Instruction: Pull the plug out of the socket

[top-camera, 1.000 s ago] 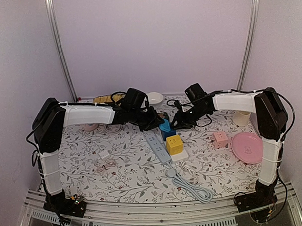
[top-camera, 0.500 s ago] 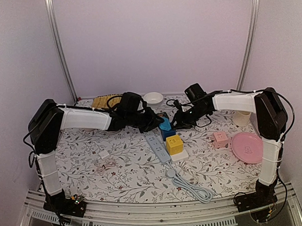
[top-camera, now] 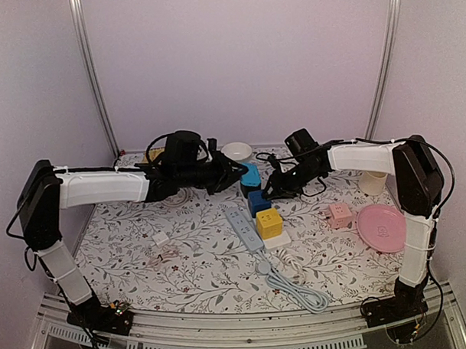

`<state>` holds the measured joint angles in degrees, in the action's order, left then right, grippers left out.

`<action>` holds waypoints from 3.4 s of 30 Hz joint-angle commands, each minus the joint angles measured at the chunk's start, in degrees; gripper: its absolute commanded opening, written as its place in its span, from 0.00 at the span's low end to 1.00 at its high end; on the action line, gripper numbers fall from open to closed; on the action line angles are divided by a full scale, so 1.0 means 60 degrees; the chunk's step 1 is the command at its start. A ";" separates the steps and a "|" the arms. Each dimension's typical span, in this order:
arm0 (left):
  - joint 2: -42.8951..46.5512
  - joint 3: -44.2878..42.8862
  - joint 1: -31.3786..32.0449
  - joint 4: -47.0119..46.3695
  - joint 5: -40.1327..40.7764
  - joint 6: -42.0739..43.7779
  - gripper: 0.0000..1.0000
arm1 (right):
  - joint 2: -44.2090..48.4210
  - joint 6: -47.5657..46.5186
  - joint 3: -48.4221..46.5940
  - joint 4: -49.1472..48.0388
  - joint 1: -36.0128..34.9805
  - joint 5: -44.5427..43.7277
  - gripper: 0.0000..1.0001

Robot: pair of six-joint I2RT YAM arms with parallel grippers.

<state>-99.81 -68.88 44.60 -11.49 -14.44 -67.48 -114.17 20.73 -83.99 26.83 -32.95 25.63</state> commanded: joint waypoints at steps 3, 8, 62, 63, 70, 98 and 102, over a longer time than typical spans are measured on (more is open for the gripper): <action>0.0844 0.0520 -0.0051 0.3601 0.1834 0.0732 0.00 | 0.0191 -0.0223 -0.0224 0.0474 -0.0046 -0.0636 0.34; 0.0894 0.0570 -0.0061 0.6205 0.2987 0.0801 0.00 | 0.0558 -0.0341 -0.0446 0.0660 -0.0046 -0.0904 0.37; -0.1461 -0.2602 -0.0869 0.5600 -0.0263 0.3019 0.69 | 0.2133 0.0981 0.0594 0.2111 -0.2410 -0.4326 0.91; -0.1625 -0.2679 -0.0870 0.5476 -0.0535 0.3056 0.70 | 0.2026 0.1027 0.0545 0.2176 -0.2513 -0.4467 0.91; -0.3004 -0.3354 -0.0812 0.4771 -0.1660 0.3612 0.75 | 0.1379 0.1539 0.0313 0.2443 -0.2832 -0.5004 0.91; -0.4217 -0.3241 -0.0524 0.6392 -0.1179 0.4459 0.77 | 0.0747 0.1505 -0.1410 0.3595 -0.3272 -0.6036 0.33; -0.4077 -0.2999 -0.0502 0.6442 -0.1127 0.4599 0.77 | 0.0646 0.1547 -0.1787 0.3631 -0.3285 -0.6275 0.32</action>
<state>-123.55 -90.74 40.34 18.68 -24.32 -42.74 -110.98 29.10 -88.88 50.33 -52.25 -8.10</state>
